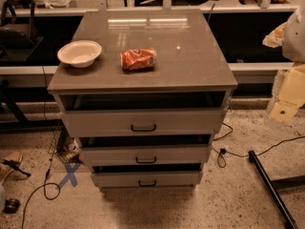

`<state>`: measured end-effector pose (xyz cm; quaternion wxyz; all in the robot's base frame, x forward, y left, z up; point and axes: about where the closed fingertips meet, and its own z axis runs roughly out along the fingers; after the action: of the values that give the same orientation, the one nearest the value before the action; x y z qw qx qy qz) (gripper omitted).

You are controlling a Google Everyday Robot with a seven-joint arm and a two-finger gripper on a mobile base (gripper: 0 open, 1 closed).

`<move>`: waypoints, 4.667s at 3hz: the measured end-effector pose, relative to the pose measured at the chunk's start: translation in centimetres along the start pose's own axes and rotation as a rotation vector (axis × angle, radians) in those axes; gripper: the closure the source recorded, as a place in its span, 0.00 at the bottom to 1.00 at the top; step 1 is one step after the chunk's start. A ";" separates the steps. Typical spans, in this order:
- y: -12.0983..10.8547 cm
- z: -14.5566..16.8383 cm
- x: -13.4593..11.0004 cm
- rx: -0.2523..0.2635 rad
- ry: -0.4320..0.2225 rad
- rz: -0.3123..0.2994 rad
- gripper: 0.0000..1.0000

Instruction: Open bottom drawer

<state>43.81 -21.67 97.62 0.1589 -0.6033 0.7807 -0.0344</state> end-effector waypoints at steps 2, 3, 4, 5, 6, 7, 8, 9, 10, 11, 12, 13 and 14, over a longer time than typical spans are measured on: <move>0.6 3.7 1.9 -0.084 -0.059 0.022 0.00; 2.4 9.7 3.5 -0.154 -0.130 -0.027 0.00; 5.2 16.8 3.3 -0.229 -0.206 -0.119 0.00; 9.5 24.4 2.1 -0.351 -0.261 -0.172 0.00; 9.5 24.5 2.1 -0.352 -0.261 -0.172 0.00; 10.3 26.5 2.1 -0.375 -0.226 -0.162 0.00; 12.7 33.3 2.6 -0.422 -0.174 -0.150 0.00; 14.6 44.5 2.4 -0.435 -0.232 -0.112 0.00; 14.7 44.5 2.4 -0.435 -0.232 -0.112 0.00; 14.8 46.6 2.1 -0.412 -0.229 -0.169 0.00; 14.7 52.0 1.2 -0.369 -0.246 -0.281 0.00; 15.2 58.8 -0.1 -0.372 -0.306 -0.349 0.00; 15.2 58.8 -0.1 -0.372 -0.306 -0.349 0.00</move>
Offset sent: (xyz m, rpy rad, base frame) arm 0.0007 -0.0305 -0.0761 0.1457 0.1505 0.0039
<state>46.74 -9.31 38.20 0.1530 -0.7453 0.6251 0.1740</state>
